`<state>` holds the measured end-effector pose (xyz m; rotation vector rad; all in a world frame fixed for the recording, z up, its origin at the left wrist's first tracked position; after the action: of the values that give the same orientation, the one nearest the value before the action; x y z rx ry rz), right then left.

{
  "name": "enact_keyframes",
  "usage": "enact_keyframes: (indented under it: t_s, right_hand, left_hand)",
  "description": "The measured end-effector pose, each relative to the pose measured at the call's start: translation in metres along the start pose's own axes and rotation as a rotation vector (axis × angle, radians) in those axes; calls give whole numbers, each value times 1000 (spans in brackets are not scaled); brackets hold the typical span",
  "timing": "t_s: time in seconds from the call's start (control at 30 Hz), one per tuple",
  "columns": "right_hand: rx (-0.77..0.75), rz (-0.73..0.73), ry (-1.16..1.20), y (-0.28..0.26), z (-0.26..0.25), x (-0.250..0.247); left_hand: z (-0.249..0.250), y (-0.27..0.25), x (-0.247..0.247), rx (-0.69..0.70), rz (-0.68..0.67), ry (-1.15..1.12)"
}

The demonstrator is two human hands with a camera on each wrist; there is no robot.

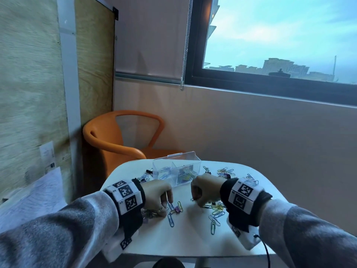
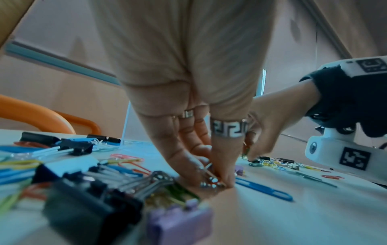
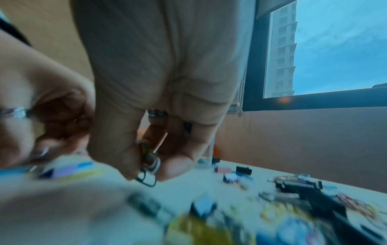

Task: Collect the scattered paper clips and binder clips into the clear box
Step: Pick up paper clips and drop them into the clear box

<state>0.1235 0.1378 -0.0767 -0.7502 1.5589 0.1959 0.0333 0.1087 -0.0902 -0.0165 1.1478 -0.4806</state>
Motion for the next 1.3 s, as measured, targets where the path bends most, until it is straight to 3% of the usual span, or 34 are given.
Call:
enact_keyframes:
  t_s: [0.17, 0.27, 0.43, 0.53, 0.83, 0.9, 1.1, 1.2, 1.3]
  right_hand:
    - [-47, 328, 22, 10, -9, -79]
    - [-68, 512, 8, 25, -9, -106]
    - [-12, 525, 41, 37, 12, -99]
    - [7, 522, 140, 31, 27, -94]
    - [71, 661, 345, -12, 73, -104]
    - [85, 596, 309, -23, 78, -100]
    - [281, 96, 150, -57, 118, -44]
    - [444, 26, 61, -81, 144, -33]
    - [551, 24, -19, -96, 167, -26]
  left_hand:
    - [-8, 0, -14, -15, 41, -151]
    - [-9, 3, -48, -4, 174, -325]
    - [12, 10, -115, 100, 506, -434]
    - [31, 24, -128, 115, 606, -357]
    - [46, 70, -98, 86, 491, -47]
    - [43, 70, -92, 68, 466, -28]
    - [42, 53, -87, 117, 513, -39]
    - [44, 36, -98, 123, 595, 114]
    - [28, 35, -97, -63, 489, 312]
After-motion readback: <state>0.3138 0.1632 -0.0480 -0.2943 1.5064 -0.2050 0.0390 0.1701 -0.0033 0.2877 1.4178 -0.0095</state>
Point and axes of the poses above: each hand's wrist, its own y-axis towards the middle knuckle, its own x-axis out of the palm, z = x × y, the point moved 10 cm from there along y, towards the middle knuckle
